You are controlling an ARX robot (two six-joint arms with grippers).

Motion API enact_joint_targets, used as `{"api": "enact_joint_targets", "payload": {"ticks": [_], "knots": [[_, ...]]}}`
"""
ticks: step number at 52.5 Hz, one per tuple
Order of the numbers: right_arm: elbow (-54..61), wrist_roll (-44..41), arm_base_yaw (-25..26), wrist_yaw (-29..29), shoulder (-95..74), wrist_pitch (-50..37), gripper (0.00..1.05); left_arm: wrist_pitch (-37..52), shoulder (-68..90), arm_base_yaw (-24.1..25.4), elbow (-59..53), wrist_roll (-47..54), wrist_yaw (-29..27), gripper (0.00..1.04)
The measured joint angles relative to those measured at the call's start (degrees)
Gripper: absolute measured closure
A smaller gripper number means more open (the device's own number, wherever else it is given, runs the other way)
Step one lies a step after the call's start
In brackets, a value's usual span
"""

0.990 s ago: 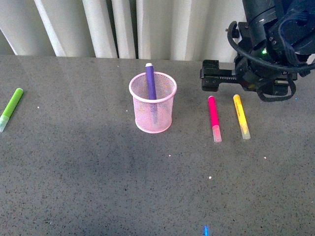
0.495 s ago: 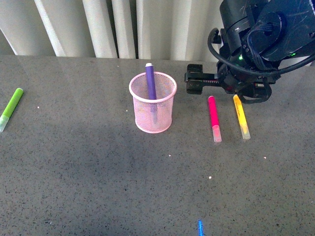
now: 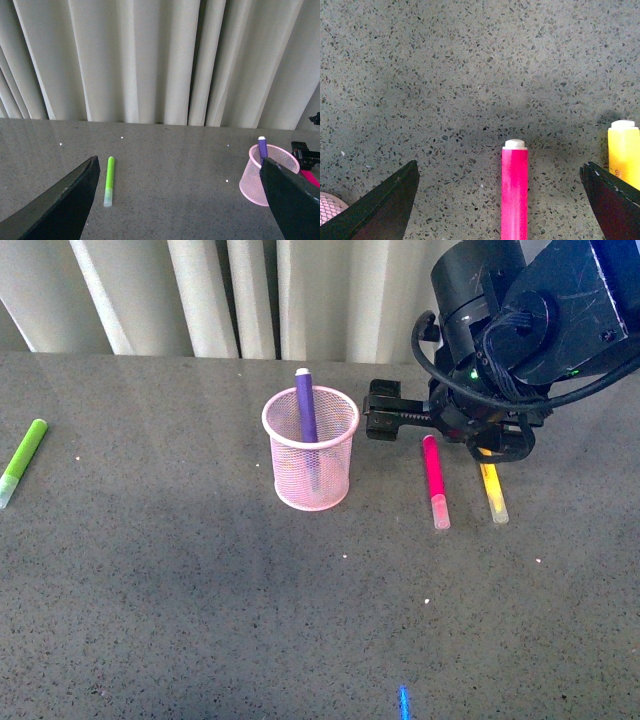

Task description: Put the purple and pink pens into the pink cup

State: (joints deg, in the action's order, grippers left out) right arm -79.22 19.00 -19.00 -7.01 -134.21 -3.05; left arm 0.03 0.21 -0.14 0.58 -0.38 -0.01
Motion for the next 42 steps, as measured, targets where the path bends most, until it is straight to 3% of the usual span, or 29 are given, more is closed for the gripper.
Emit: {"api": "enact_joint_targets", "payload": {"ticks": [33, 42], "knots": [[1.8, 1.2, 0.4, 0.7, -2.3, -2.8, 0.07, 0.0, 0.0, 0.0, 0.0, 0.0, 0.0, 0.07], [2.1, 1.4, 1.0, 0.6, -2.3, -2.8, 0.37, 0.0, 0.0, 0.0, 0.0, 0.0, 0.0, 0.07]]}}
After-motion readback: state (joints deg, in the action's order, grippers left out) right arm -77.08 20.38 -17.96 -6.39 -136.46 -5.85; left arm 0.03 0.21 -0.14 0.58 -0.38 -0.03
